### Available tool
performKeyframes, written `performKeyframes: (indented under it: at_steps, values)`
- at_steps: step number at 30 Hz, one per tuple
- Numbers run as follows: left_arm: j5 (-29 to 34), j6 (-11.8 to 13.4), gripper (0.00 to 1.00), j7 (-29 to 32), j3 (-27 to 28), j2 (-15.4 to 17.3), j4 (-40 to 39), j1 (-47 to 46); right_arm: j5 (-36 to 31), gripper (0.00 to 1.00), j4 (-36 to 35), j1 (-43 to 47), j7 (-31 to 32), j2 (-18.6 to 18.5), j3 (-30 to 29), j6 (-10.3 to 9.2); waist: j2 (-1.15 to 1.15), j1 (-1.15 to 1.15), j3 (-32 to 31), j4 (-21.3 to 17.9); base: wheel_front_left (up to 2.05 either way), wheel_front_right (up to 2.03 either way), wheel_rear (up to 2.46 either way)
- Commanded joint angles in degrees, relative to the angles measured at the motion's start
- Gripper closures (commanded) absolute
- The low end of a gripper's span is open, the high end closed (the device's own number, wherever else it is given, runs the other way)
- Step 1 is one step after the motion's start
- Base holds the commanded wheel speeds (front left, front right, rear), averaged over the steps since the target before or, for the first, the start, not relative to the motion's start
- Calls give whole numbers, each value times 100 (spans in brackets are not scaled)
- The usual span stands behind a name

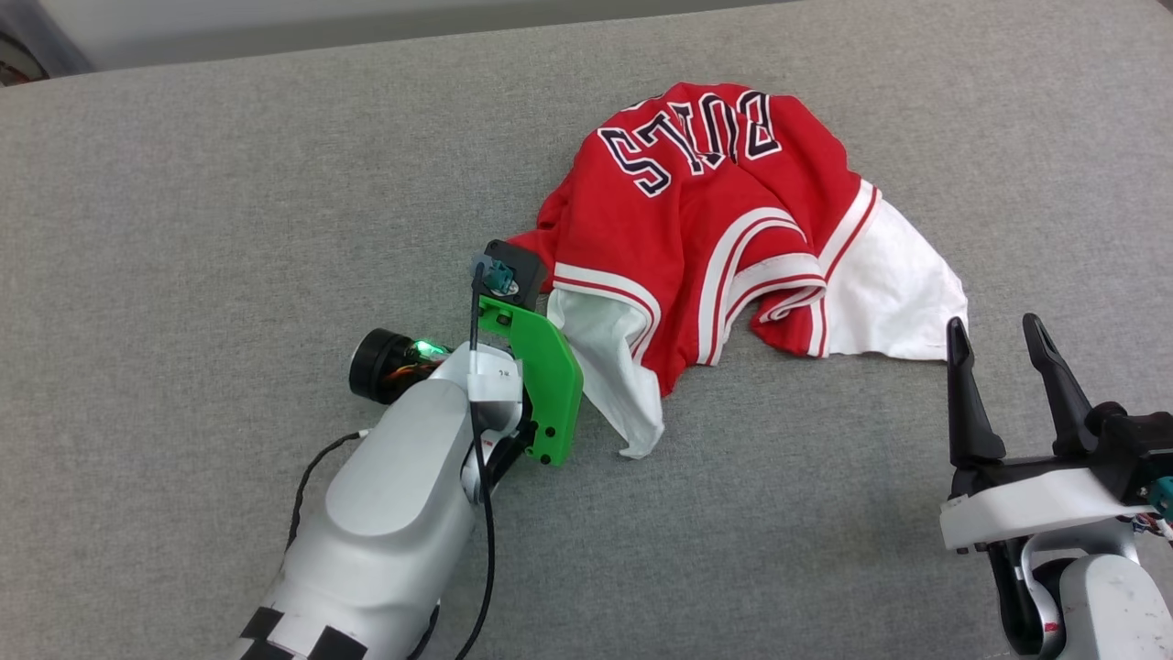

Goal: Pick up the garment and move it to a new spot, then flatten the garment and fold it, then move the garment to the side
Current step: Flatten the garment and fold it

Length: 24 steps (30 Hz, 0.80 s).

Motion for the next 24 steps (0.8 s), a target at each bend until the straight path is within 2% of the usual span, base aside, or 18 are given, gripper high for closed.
performKeyframes:
  at_steps: [1,8,14,18,24]
  values:
    - [-49,-32,100,7,-44,-16,214,163,-51,0,31,-109,-39,22,-19,-5,69,0,-10,39,0,0,0]
    - [-226,-109,100,-504,47,-38,257,294,-118,0,123,-106,-26,31,-51,-5,69,0,-222,276,0,0,0]
    - [-288,-31,100,-1067,285,284,-83,525,-139,0,144,-4,41,13,-168,-5,69,0,-566,584,0,0,0]
    - [-350,-7,100,-1142,450,621,-442,666,-120,0,177,87,62,14,-162,-5,69,0,-747,759,0,0,0]
    - [-398,92,100,-862,782,1460,-1215,827,-52,0,247,127,64,33,-125,-5,69,0,-811,869,0,0,0]
